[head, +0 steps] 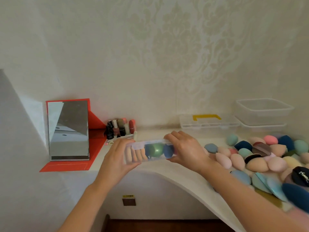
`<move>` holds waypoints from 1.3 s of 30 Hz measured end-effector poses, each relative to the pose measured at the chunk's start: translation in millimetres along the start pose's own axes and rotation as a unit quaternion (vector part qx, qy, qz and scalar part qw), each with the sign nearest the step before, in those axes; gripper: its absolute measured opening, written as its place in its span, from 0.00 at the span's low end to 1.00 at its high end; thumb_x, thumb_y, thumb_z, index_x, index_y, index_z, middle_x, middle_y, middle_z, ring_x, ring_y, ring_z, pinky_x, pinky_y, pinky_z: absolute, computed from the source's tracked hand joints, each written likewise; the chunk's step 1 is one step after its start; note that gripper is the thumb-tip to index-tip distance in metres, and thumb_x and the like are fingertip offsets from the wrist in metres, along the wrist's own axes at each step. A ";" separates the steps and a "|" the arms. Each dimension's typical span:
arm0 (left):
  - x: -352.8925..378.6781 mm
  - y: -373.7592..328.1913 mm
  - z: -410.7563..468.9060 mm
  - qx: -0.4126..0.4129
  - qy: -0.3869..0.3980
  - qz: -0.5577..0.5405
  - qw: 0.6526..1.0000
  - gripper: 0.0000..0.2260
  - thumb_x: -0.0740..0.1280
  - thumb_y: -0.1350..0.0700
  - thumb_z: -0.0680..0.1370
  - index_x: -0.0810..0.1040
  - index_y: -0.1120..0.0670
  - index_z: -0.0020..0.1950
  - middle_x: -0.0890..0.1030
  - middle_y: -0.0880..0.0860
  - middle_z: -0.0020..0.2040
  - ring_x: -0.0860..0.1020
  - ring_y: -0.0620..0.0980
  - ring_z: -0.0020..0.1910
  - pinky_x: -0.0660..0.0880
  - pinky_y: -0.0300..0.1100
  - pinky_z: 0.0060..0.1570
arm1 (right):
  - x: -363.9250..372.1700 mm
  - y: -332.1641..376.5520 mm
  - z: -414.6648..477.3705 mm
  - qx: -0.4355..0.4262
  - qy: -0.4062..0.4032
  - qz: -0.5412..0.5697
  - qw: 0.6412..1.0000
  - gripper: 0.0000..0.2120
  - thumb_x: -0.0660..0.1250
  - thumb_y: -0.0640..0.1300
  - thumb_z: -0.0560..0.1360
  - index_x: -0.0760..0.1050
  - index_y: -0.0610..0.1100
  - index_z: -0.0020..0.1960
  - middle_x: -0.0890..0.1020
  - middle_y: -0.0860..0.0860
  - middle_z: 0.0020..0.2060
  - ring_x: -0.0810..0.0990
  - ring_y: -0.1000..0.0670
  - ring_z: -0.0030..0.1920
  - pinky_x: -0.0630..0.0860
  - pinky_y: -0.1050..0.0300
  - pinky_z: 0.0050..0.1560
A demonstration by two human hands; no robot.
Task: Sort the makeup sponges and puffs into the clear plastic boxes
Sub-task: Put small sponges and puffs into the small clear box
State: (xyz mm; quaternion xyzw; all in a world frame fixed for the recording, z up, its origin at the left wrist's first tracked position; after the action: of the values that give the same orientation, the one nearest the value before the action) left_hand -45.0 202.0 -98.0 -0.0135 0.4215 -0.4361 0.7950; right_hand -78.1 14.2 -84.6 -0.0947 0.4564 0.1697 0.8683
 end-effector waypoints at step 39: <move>45.8 27.2 -1.7 0.071 -0.080 -0.009 0.994 0.25 0.59 0.36 0.76 0.83 0.56 0.50 0.76 0.51 0.41 0.72 0.44 0.44 0.69 0.35 0.40 | 52.8 -26.7 -6.3 0.015 0.062 0.115 0.991 0.19 0.64 0.42 0.74 0.76 0.47 0.64 0.77 0.51 0.63 0.77 0.50 0.63 0.77 0.51 0.60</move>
State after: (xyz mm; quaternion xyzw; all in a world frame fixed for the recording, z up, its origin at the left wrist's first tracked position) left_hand -15.4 187.2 -139.8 0.0043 0.3245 -0.4698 0.8210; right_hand -44.9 -1.5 -131.4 -0.0395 0.5198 0.2552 0.8143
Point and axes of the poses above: each hand's wrist, its own z-axis towards the middle knuckle, its own x-axis out of the palm, y = z × x, the point moved 9 cm from there along z, towards the middle knuckle
